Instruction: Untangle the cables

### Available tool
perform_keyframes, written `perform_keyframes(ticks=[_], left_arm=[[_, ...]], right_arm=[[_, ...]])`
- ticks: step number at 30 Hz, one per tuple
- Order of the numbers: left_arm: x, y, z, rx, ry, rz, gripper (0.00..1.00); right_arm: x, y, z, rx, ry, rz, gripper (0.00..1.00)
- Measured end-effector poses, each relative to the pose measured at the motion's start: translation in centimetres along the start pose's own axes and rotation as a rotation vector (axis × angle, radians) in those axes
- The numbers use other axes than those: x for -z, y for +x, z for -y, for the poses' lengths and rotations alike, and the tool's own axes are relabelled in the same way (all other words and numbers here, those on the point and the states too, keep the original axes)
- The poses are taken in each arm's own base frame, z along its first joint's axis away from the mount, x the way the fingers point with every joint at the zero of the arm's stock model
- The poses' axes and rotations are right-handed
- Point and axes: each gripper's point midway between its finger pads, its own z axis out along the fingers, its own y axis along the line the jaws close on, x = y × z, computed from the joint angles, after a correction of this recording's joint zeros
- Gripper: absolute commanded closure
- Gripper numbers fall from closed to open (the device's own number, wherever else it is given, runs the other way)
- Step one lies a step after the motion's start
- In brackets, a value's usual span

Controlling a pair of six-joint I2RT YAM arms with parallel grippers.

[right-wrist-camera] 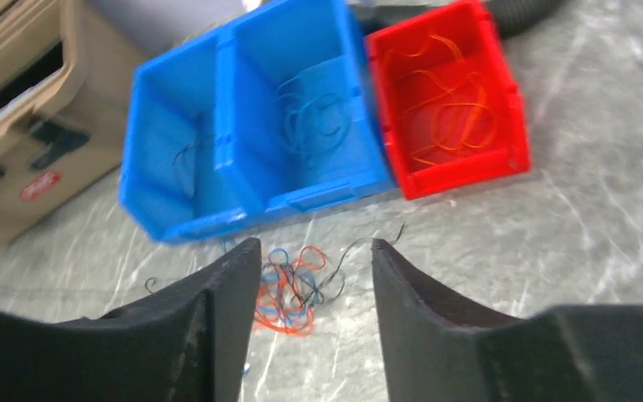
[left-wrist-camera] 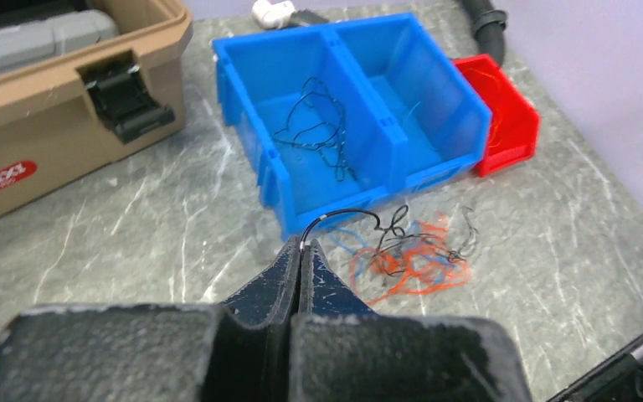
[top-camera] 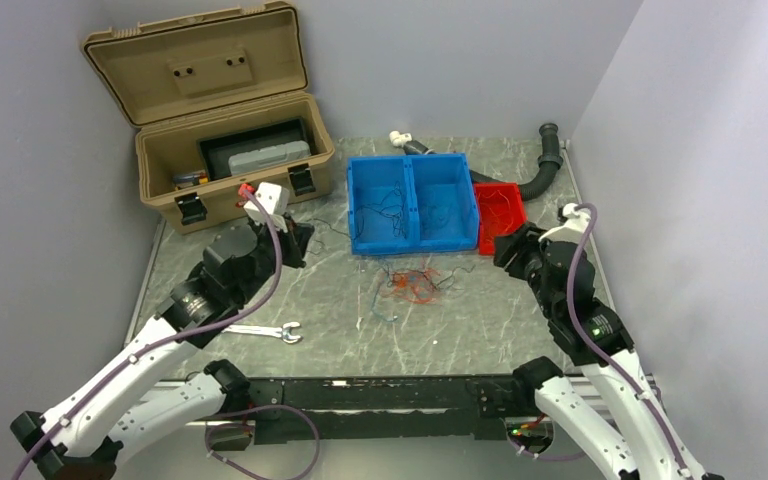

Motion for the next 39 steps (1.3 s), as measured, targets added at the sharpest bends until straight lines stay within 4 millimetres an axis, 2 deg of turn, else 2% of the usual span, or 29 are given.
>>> perform_keyframes(ticks=[2,5,10,12,14,16,21,24,27,28,30,33,35,37,39], left_arm=[[0.3,-1.0,0.7,-0.009,0.033,0.014,1.0],[0.8,-2.5,2.2,-0.034,0.109,0.03,1.0],[1.6,-5.3,4.9,-0.072,0.235,0.048,1.0],[2.0,-5.9,5.3,-0.081,0.259,0.055,1.0],[2.3,-6.2,5.6,-0.085,0.274,0.059,1.0],[2.4,-6.4,5.7,-0.093,0.284,0.059,1.0],[2.7,-6.3,5.8,-0.106,0.292,0.045,1.0],[2.8,-6.3,5.8,-0.109,0.294,0.04,1.0],[3.0,-6.3,5.8,-0.112,0.295,0.039,1.0],[3.0,-6.4,5.8,-0.112,0.295,0.038,1.0],[3.1,-6.5,5.8,-0.111,0.294,0.039,1.0],[3.4,-7.2,5.6,-0.108,0.275,0.044,1.0],[3.7,-7.9,4.8,-0.101,0.226,0.053,1.0],[4.3,-9.1,3.5,-0.094,0.151,0.079,1.0],[5.1,-9.8,1.8,-0.088,0.065,0.106,1.0]], right_arm=[[0.0,0.6,-1.5,0.044,-0.094,-0.03,0.31],[-0.1,2.2,-3.8,0.111,-0.233,-0.102,0.3],[-1.5,7.3,-7.2,0.185,-0.431,-0.309,0.25],[-2.1,10.1,-7.4,0.201,-0.461,-0.391,0.2],[-2.3,13.2,-7.4,0.22,-0.479,-0.476,0.07],[-2.2,15.7,-7.5,0.243,-0.495,-0.545,0.01],[-2.2,19.6,-9.7,0.34,-0.565,-0.614,0.02],[-2.5,21.9,-10.4,0.389,-0.572,-0.644,0.02],[-3.8,23.2,-10.3,0.411,-0.533,-0.639,0.0],[-4.5,23.5,-10.1,0.416,-0.506,-0.627,0.02],[-5.9,24.0,-9.6,0.426,-0.441,-0.61,0.15],[-7.9,24.5,-8.6,0.434,-0.332,-0.588,0.5],[-9.0,24.5,-7.9,0.422,-0.251,-0.567,0.68],[-9.6,23.9,-7.0,0.397,-0.168,-0.535,0.74],[-9.8,22.9,-5.8,0.365,-0.085,-0.499,0.75]])
